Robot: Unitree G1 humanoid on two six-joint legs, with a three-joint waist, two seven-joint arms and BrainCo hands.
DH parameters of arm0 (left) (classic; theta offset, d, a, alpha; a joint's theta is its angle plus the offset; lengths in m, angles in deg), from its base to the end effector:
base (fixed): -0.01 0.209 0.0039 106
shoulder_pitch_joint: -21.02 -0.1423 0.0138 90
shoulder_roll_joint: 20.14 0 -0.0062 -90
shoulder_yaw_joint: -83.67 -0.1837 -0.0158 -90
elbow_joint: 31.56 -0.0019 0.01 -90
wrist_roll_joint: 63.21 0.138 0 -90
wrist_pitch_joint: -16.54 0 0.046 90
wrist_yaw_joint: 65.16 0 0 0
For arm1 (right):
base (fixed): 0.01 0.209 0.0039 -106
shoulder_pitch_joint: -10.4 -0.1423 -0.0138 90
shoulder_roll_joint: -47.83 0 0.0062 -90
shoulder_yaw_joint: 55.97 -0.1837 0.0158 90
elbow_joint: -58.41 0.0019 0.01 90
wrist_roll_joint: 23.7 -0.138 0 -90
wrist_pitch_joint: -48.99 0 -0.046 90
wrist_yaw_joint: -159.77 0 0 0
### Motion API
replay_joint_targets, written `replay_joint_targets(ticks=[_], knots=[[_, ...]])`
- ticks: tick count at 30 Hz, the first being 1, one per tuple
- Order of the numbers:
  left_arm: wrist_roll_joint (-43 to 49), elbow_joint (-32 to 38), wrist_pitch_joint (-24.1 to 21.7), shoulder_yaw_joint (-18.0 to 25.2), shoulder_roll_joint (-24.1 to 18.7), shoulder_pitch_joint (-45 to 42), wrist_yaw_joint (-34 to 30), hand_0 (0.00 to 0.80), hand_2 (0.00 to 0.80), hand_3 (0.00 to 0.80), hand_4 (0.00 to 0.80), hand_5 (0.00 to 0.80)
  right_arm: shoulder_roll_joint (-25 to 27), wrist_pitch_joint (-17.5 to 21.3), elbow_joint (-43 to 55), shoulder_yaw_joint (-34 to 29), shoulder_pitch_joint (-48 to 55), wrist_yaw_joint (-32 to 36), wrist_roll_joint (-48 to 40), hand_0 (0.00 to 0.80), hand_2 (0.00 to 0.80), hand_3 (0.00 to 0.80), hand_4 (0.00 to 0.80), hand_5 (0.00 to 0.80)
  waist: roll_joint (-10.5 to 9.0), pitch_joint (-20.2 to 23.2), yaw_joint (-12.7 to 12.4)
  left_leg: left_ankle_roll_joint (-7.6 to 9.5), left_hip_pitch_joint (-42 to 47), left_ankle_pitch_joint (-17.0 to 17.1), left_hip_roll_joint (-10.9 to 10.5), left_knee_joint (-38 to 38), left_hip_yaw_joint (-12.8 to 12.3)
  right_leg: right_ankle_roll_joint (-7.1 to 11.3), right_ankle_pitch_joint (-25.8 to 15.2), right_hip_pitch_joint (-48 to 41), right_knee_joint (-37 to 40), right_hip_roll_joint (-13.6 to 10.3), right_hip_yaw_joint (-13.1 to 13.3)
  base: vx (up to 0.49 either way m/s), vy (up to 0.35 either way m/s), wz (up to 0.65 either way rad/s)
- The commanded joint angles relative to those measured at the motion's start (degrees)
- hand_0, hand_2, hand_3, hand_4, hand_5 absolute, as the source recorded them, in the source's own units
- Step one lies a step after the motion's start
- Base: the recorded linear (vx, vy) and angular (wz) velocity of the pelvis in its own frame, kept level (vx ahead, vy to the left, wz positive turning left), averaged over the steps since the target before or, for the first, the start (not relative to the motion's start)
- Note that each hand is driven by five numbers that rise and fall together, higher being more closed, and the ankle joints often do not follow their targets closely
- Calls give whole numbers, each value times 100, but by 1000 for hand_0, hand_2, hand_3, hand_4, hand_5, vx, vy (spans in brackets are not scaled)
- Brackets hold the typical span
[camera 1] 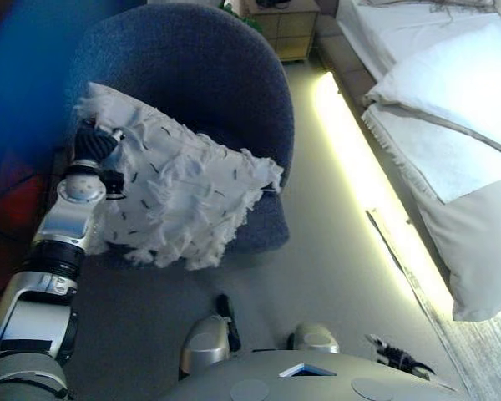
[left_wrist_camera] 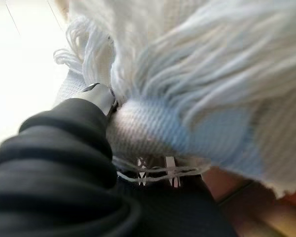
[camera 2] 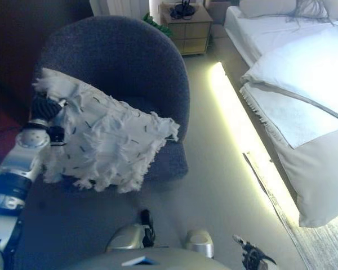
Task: Pick up the cushion and take it to the sofa
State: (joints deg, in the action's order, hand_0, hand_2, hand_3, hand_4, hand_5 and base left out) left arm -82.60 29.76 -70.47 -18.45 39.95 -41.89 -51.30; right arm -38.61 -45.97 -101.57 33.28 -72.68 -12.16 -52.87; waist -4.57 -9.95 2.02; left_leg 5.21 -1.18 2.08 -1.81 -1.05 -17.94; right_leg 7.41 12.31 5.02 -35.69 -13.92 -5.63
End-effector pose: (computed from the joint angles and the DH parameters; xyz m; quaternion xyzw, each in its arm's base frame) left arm 0.2777 0.2943 0.1199 0.2497 0.0249 0.1634 0.9541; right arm 0.0245 -0.2695 -0.1079 0.1199 0.5916 -0.2018 0.7713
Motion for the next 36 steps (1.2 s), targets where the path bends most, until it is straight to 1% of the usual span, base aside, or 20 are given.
replay_joint_targets(ticks=[1,3,5,6,8,10,11,15,19,20,23,24,25,27,29,30,32,33,35,36], knots=[[-167,54,-860,267,-58,1072,97,800,800,800,800,800,226,-23,-383,179,51,-169,-50,0,0,0,0,0,284,439,211,-267,-444,-59,336,-409,523,-135,-1294,255,760,248,35,21,-73,28],[-127,14,-914,-90,105,1406,253,800,800,800,800,800,236,35,-617,143,-21,-106,-271,0,0,0,0,0,243,327,329,-335,-439,-100,279,-500,760,-111,-1428,551,1574,453,267,-48,-136,43],[-118,15,-986,-304,192,1651,333,800,800,800,800,800,241,121,-785,151,-100,8,-529,0,0,0,0,0,178,211,370,-367,-557,-157,247,-615,886,-64,-1637,784,2028,541,441,-67,-161,67],[-160,35,-1019,-476,220,1859,355,800,800,800,800,800,224,163,-923,186,-188,105,-776,0,0,0,0,0,36,108,427,-362,-591,-342,156,-717,985,68,-2042,1014,2628,526,576,44,-162,78],[-237,141,-886,-570,183,1929,336,800,800,800,800,800,204,132,-1022,154,-222,145,-844,0,0,0,0,0,-76,83,526,-306,-393,-617,58,-730,1053,234,-2328,1178,3209,553,648,253,-109,70],[-281,196,-784,-580,166,1874,281,800,800,800,800,800,195,119,-1076,96,-166,172,-784,0,0,0,0,0,-89,118,594,-262,-161,-783,2,-714,1082,323,-2478,1136,3582,572,669,412,4,41],[-315,238,-680,-557,192,1764,195,800,800,800,800,800,160,100,-1110,-17,-61,146,-594,0,0,0,0,0,-81,231,665,-215,122,-913,-60,-660,1100,371,-2589,1078,3793,567,736,473,36,28],[-308,214,-589,-510,288,1576,35,800,800,800,800,800,91,215,-1203,-126,95,178,-227,0,0,0,0,0,-31,412,793,-192,555,-1162,-98,-651,1142,372,-2656,945,3805,503,791,415,9,49],[-208,195,-590,-419,312,1416,-73,800,800,800,800,800,82,210,-1188,-120,131,98,-39,0,0,0,0,0,-7,530,801,-219,791,-1334,-47,-692,1084,353,-2556,948,3469,387,564,292,-75,27],[-167,264,-586,-369,317,1357,-119,800,800,800,800,800,99,202,-1199,-121,129,83,1,0,0,0,0,0,17,554,774,-218,829,-1370,-25,-694,1045,346,-2426,916,3329,369,468,214,-112,-19],[-217,458,-710,-355,290,1183,-195,800,800,800,800,800,173,222,-1252,-101,136,89,-39,0,0,0,0,0,61,569,801,-255,900,-1472,42,-836,1061,337,-2339,982,3098,408,459,306,-185,-9],[-193,531,-738,-347,287,1114,-195,800,800,800,800,800,206,197,-1261,-123,125,90,4,0,0,0,0,0,91,562,832,-268,931,-1501,81,-911,1069,326,-2279,1004,3006,461,522,262,-163,-3],[-168,602,-726,-331,286,1037,-172,800,800,800,800,800,240,176,-1272,-132,113,100,25,0,0,0,0,0,135,557,854,-290,948,-1458,130,-966,1094,302,-2204,1013,2921,530,593,285,-208,0],[-29,641,-753,-248,254,801,-88,800,800,800,800,800,317,123,-1229,-118,111,221,40,0,0,0,0,0,254,529,922,-419,953,-1092,327,-1212,1148,150,-2008,1057,2676,730,712,244,-215,-2],[-34,574,-792,-181,227,722,22,800,800,800,800,800,354,83,-1161,-101,107,209,135,0,0,0,0,0,313,497,959,-541,843,-809,431,-1678,1225,-28,-1862,1023,2612,819,694,201,-196,-1],[-60,569,-772,-84,248,677,31,800,800,800,800,800,383,66,-1147,-58,78,160,54,0,0,0,0,0,366,484,943,-636,748,-566,462,-1940,1305,-123,-1774,972,2588,868,663,180,-168,-1],[-121,566,-768,-5,275,602,108,800,800,800,800,800,464,57,-1103,-32,45,164,-95,0,0,0,0,0,427,411,905,-782,372,-95,554,-2456,1340,-290,-1602,838,2521,923,610,146,-118,4],[-146,536,-782,31,294,599,144,800,800,800,800,800,504,92,-1087,-59,47,224,-84,0,0,0,0,0,427,351,882,-803,144,-32,525,-2595,1389,-325,-1569,753,2533,889,607,137,-49,9],[-149,431,-897,140,287,579,198,800,800,800,800,800,560,135,-999,-46,18,293,-67,0,0,0,0,0,485,208,808,-845,-79,91,458,-2221,1509,-306,-1509,582,2588,866,615,78,56,-8],[-180,413,-960,171,237,623,208,800,800,800,800,800,607,136,-966,-13,-47,299,-136,0,0,0,0,0,527,120,759,-842,-127,146,439,-1803,1520,-288,-1503,521,2648,873,616,-32,122,-22]])
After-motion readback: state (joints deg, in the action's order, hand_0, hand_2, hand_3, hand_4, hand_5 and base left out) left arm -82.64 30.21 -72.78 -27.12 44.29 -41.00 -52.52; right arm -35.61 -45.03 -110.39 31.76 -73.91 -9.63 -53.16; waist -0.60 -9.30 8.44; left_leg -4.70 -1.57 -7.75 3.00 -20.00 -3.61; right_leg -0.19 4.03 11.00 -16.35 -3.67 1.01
